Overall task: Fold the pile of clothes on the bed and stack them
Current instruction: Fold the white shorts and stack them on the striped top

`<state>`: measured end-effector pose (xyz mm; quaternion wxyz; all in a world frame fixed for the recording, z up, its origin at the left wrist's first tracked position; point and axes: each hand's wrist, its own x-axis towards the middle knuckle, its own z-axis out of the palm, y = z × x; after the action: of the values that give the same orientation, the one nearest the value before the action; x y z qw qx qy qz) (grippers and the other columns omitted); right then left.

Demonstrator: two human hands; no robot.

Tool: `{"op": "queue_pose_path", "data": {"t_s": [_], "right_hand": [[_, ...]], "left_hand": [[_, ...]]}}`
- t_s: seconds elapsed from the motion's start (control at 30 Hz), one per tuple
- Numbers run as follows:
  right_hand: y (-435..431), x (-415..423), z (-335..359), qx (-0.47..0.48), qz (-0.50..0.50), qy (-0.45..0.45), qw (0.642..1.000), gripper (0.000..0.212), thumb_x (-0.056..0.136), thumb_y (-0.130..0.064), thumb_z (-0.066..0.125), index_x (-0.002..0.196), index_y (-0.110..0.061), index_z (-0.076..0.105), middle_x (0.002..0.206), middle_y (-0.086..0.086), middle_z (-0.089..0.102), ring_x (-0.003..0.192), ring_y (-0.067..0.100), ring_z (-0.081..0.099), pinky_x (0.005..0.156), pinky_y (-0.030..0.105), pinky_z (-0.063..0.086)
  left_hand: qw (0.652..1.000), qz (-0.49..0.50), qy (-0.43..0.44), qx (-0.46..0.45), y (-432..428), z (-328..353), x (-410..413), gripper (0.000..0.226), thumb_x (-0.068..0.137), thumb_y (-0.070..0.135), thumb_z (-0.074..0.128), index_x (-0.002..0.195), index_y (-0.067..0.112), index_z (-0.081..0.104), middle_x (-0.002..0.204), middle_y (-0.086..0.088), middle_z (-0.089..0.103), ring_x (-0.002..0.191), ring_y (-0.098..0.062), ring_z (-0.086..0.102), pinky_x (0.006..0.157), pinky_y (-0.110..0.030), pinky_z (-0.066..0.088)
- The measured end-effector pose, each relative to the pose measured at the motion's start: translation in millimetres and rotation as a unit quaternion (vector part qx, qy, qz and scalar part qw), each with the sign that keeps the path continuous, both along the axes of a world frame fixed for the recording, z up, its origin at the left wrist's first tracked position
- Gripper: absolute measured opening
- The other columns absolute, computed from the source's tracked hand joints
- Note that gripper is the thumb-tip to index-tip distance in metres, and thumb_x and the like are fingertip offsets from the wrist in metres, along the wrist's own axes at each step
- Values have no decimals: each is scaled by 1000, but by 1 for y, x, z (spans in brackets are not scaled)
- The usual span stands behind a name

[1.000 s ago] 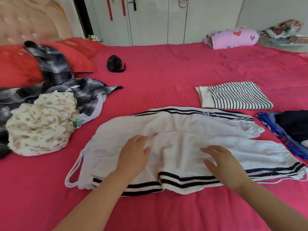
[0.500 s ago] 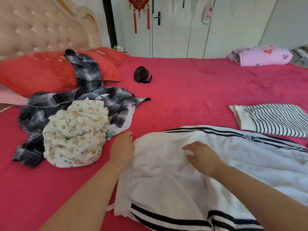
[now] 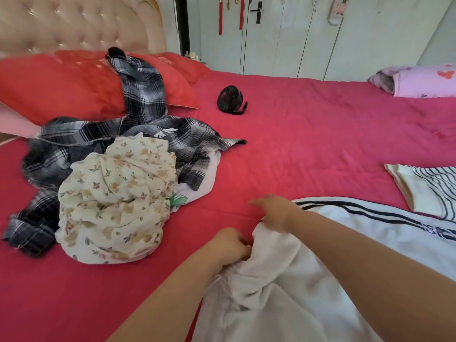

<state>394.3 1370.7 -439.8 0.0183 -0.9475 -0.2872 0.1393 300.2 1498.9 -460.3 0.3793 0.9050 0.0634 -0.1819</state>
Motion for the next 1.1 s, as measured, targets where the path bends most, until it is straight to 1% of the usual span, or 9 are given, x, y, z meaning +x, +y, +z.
{"op": "queue_pose_path", "data": {"t_s": [0.07, 0.17, 0.3, 0.43, 0.5, 0.6, 0.8, 0.93, 1.1], "right_hand": [[-8, -3, -8, -76, 4, 18, 997, 50, 90, -10, 42, 139, -18, 40, 133, 12, 48, 123, 29, 46, 101, 38, 40], [-18, -6, -13, -73, -27, -10, 997, 34, 89, -17, 45, 122, -15, 54, 120, 10, 58, 111, 28, 52, 90, 37, 47], [-9, 6, 4, 103, -123, -80, 984, 21, 91, -23, 50, 102, -8, 61, 106, 15, 63, 99, 31, 57, 73, 32, 39], [17, 22, 21, 265, -168, -113, 943, 12, 87, -11, 53, 93, -3, 60, 94, 18, 63, 81, 30, 53, 59, 30, 23], [23, 25, 22, 284, -139, -74, 946, 32, 86, -6, 53, 117, -5, 58, 116, 16, 61, 106, 30, 54, 71, 24, 31], [16, 12, 11, 249, -99, -16, 963, 58, 87, -6, 55, 142, -10, 34, 146, 10, 37, 134, 23, 34, 104, 21, 22], [-14, -57, -10, 220, -77, -23, 972, 36, 86, -14, 57, 121, -22, 57, 120, 2, 55, 103, 14, 57, 84, 14, 34], [-30, -119, -10, 223, -26, -14, 974, 21, 87, -27, 59, 107, -25, 66, 106, -4, 60, 98, 10, 55, 84, 12, 34], [-49, -179, -23, 134, 5, 22, 991, 60, 78, -63, 52, 130, -33, 49, 132, -9, 46, 121, 13, 41, 103, 25, 32]], "left_hand": [[999, 18, -28, 10, 3, 2, 1, 16, 82, 12, 57, 80, 4, 71, 71, -10, 59, 67, -18, 50, 57, -26, 35], [982, 94, -134, 89, 20, 15, 8, 17, 86, 17, 56, 87, 9, 72, 93, -10, 69, 89, -23, 62, 75, -29, 45], [917, 193, -312, 158, 53, 39, 23, 17, 90, 16, 50, 91, 6, 63, 94, -12, 61, 91, -29, 57, 73, -34, 39], [881, 221, -382, 170, 71, 52, 36, 18, 93, 19, 52, 104, 6, 58, 105, -11, 54, 96, -28, 52, 76, -34, 38], [891, 213, -356, 182, 74, 51, 39, 22, 92, 19, 54, 111, 8, 55, 111, -12, 53, 99, -29, 52, 78, -36, 39], [927, 145, -267, 220, 67, 37, 33, 48, 88, 28, 60, 130, 11, 43, 125, -13, 47, 113, -32, 48, 91, -40, 39], [934, -35, -305, 184, 44, 12, -26, 44, 84, 38, 60, 125, 24, 55, 126, 4, 51, 119, -16, 44, 98, -31, 33], [937, -200, -217, 186, 40, 13, -64, 64, 66, 65, 62, 121, 34, 58, 123, 16, 53, 118, -6, 42, 98, -27, 29], [901, -294, -171, 269, 43, -1, -93, 70, 75, 57, 60, 138, 37, 39, 138, 12, 41, 128, -10, 33, 103, -29, 26]]}}
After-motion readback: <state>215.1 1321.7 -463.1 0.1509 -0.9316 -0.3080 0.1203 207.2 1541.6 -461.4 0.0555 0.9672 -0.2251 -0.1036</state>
